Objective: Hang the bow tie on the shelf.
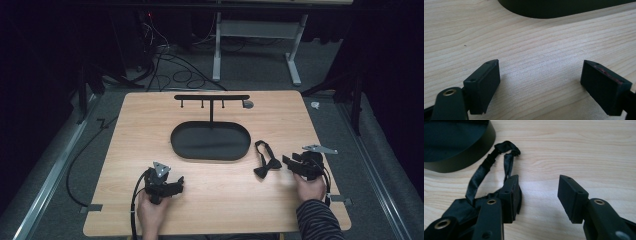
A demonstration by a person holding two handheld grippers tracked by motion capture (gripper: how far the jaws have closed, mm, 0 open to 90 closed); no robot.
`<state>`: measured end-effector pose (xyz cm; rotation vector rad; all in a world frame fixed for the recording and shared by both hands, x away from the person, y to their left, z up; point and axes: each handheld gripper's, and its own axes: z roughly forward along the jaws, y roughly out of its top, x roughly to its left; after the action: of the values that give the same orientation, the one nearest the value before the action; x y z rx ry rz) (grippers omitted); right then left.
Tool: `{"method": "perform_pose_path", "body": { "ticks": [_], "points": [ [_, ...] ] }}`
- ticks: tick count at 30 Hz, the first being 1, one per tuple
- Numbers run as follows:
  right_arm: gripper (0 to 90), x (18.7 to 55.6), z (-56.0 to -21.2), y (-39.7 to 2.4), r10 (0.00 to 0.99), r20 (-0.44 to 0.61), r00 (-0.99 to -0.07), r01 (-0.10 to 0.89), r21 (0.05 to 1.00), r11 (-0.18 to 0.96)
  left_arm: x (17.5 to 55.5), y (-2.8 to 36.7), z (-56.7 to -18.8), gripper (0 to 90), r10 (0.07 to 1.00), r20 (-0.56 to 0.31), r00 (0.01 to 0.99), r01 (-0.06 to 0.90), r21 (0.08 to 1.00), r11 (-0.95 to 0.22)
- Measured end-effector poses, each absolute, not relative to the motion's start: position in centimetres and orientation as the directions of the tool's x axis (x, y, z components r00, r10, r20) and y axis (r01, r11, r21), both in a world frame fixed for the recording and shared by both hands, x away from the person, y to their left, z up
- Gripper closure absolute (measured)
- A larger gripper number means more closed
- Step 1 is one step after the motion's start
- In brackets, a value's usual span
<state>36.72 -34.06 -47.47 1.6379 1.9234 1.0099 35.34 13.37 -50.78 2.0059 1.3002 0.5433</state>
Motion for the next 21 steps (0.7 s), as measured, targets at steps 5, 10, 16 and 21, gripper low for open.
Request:
{"method": "perform_pose_path", "body": {
  "ticks": [5, 10, 16, 21],
  "points": [
    [53.6, 37.6, -47.0, -33.4, 0.960, 0.141, -0.242, 0.661, 0.748, 0.057, 35.3, 13.4, -50.8, 16.2, 0.910, -0.016, 0.415, 0.627, 0.729, -0.273],
    [53.6, 38.7, -46.5, -32.6, 0.955, 0.134, -0.264, 0.661, 0.747, 0.078, 35.3, 13.4, -50.8, 16.2, 0.910, -0.016, 0.415, 0.627, 0.729, -0.273],
    [53.7, 39.6, -46.0, -32.2, 0.953, 0.133, -0.271, 0.667, 0.740, 0.087, 35.3, 13.4, -50.8, 16.2, 0.909, -0.016, 0.416, 0.627, 0.729, -0.274],
    [54.1, 40.5, -46.0, -31.4, 0.949, 0.127, -0.290, 0.674, 0.731, 0.108, 35.3, 13.4, -50.8, 16.2, 0.909, -0.016, 0.416, 0.628, 0.729, -0.274]
  ]
}}
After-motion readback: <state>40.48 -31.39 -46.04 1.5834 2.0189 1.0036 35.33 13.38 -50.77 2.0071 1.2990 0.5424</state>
